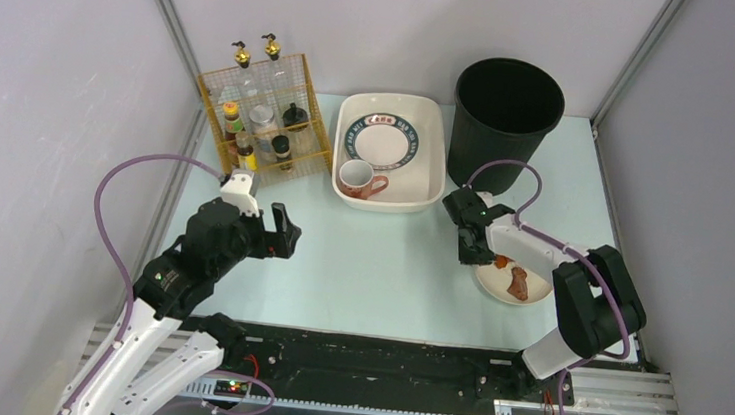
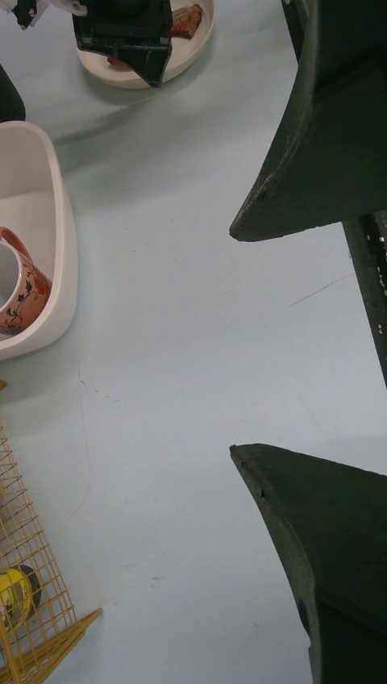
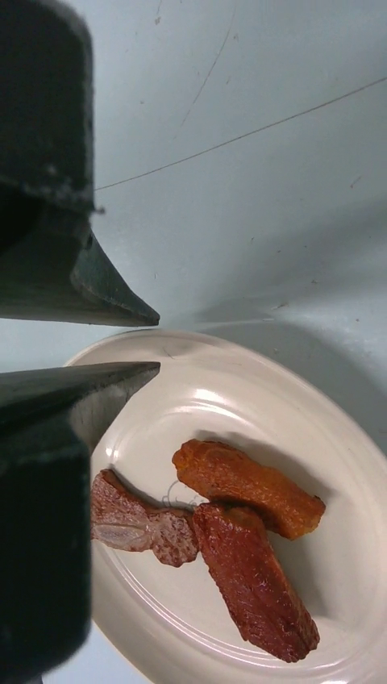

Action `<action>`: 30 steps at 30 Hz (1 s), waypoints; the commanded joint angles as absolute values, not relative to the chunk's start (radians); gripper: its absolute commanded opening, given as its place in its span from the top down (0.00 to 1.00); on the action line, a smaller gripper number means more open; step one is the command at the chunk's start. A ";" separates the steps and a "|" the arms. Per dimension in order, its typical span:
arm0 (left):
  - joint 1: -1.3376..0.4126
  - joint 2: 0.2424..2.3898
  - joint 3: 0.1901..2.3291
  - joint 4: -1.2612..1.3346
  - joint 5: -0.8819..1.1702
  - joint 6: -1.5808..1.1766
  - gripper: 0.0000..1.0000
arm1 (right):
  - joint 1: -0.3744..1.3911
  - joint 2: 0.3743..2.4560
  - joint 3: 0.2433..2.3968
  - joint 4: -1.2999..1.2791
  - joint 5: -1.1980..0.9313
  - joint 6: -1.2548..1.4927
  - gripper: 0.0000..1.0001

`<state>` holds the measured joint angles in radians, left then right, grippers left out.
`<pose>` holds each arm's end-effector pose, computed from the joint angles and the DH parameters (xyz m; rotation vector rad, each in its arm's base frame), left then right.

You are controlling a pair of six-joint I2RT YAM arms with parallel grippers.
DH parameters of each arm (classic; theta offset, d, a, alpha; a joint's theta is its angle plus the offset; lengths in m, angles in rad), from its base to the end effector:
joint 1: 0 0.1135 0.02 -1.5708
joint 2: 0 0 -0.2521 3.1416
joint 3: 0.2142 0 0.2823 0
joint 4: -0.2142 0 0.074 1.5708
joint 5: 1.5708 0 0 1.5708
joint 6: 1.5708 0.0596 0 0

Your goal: Clear the kitchen counter

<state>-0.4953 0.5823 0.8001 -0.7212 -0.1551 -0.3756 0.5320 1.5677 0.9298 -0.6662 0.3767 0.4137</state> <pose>0.1647 -0.0785 0.3062 0.0292 2.0887 -0.3731 0.2789 0.1387 0.1247 -0.0914 2.7197 -0.2954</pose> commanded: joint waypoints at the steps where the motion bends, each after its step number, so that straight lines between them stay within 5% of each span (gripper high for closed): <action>1: -0.499 0.586 0.802 -0.712 -0.169 -0.378 0.02 | 0.522 1.582 0.930 -0.647 0.382 0.403 0.75; 14: -0.498 0.586 0.802 -0.712 -0.167 -0.377 0.02 | 0.568 1.607 0.946 -0.655 0.387 0.400 1.00; 30: -0.499 0.589 0.802 -0.713 -0.170 -0.379 0.02 | 0.847 1.662 1.151 -0.694 0.378 0.466 1.00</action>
<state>-0.4953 0.5827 0.8001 -0.7212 -0.1555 -0.3756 0.7815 1.6264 1.0466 -0.7033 0.3904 0.4286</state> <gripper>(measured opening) 0.985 0.042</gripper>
